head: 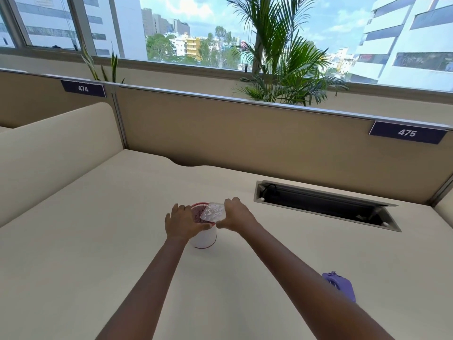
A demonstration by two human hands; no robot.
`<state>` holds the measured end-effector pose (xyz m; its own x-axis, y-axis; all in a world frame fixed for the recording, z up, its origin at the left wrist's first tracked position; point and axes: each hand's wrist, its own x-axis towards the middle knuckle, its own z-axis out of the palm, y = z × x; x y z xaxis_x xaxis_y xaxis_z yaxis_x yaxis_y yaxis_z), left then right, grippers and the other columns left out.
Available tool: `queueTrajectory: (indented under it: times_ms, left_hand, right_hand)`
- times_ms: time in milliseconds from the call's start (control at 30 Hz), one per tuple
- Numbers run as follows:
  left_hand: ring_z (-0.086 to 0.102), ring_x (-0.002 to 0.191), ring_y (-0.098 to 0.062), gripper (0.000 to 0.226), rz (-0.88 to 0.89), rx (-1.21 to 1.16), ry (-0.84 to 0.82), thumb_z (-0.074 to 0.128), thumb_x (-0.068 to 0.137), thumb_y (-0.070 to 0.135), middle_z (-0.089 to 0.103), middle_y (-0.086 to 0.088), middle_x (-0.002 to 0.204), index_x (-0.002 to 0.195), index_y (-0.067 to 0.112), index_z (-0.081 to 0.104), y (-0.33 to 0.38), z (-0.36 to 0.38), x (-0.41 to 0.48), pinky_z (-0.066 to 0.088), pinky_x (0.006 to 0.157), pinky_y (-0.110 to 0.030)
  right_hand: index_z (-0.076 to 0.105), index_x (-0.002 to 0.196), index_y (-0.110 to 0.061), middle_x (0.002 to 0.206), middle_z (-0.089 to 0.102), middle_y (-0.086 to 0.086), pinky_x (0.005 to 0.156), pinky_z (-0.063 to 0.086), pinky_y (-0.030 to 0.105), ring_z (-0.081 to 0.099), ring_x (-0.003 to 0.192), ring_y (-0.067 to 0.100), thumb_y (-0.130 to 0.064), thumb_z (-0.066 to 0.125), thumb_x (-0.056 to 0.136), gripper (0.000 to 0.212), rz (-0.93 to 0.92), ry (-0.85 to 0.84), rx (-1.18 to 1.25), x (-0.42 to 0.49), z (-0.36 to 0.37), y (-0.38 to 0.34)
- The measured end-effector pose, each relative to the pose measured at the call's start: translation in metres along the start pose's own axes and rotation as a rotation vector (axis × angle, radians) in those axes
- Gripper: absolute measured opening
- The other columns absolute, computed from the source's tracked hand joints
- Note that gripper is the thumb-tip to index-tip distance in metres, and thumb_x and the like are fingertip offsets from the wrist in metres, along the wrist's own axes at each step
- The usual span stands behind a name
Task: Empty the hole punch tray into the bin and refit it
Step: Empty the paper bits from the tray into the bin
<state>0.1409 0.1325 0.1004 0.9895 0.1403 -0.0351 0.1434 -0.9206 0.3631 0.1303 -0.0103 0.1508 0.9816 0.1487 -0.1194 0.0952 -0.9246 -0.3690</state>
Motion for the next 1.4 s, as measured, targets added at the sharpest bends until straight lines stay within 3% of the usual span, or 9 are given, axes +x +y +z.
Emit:
queueTrajectory:
  times_ms: [267,433,833,1067,1400]
  left_hand:
    - [0.029,0.139,-0.022,0.086,-0.016,0.011,0.005,0.067,0.065,0.063,0.050,-0.007,0.138,0.130,0.009,0.047,0.001,0.000,0.003,0.034,0.109,-0.041]
    - [0.028,0.140,-0.022,0.086,-0.018,-0.002,0.010,0.068,0.065,0.063,0.050,-0.007,0.139,0.129,0.009,0.047,0.000,0.001,0.004,0.034,0.110,-0.041]
    - [0.020,0.144,-0.022,0.087,-0.009,-0.029,0.011,0.067,0.066,0.063,0.047,-0.005,0.142,0.131,0.010,0.045,0.000,0.001,0.002,0.029,0.113,-0.041]
    - [0.021,0.143,-0.023,0.086,-0.008,-0.015,-0.002,0.065,0.067,0.065,0.048,-0.005,0.142,0.131,0.011,0.045,0.001,0.000,0.001,0.030,0.113,-0.042]
    - [0.022,0.143,-0.023,0.090,-0.016,-0.004,-0.015,0.064,0.065,0.067,0.046,-0.005,0.143,0.133,0.012,0.043,0.001,0.000,0.002,0.031,0.112,-0.043]
  right_hand:
    - [0.045,0.127,-0.001,0.133,0.041,0.020,0.093,0.047,0.036,0.052,0.118,0.034,-0.016,0.071,0.078,0.057,-0.009,-0.159,-0.163,0.023,-0.010,-0.021]
    - [0.041,0.131,-0.001,0.135,0.036,0.019,0.094,0.047,0.037,0.052,0.118,0.036,-0.009,0.069,0.079,0.059,-0.064,-0.168,-0.222,0.028,-0.002,-0.029]
    - [0.041,0.126,0.000,0.123,0.050,0.022,0.084,0.047,0.043,0.054,0.111,0.039,-0.005,0.050,0.089,0.039,-0.322,0.001,-0.349,0.022,0.013,-0.023]
    - [0.036,0.133,-0.007,0.123,0.052,0.016,0.078,0.052,0.039,0.053,0.109,0.032,0.002,0.051,0.088,0.049,-0.422,0.090,-0.462,0.014,0.017,-0.013]
    - [0.033,0.138,-0.013,0.125,0.053,0.016,0.079,0.051,0.042,0.051,0.111,0.033,0.006,0.048,0.088,0.056,-0.396,0.137,-0.281,0.012,0.017,-0.005]
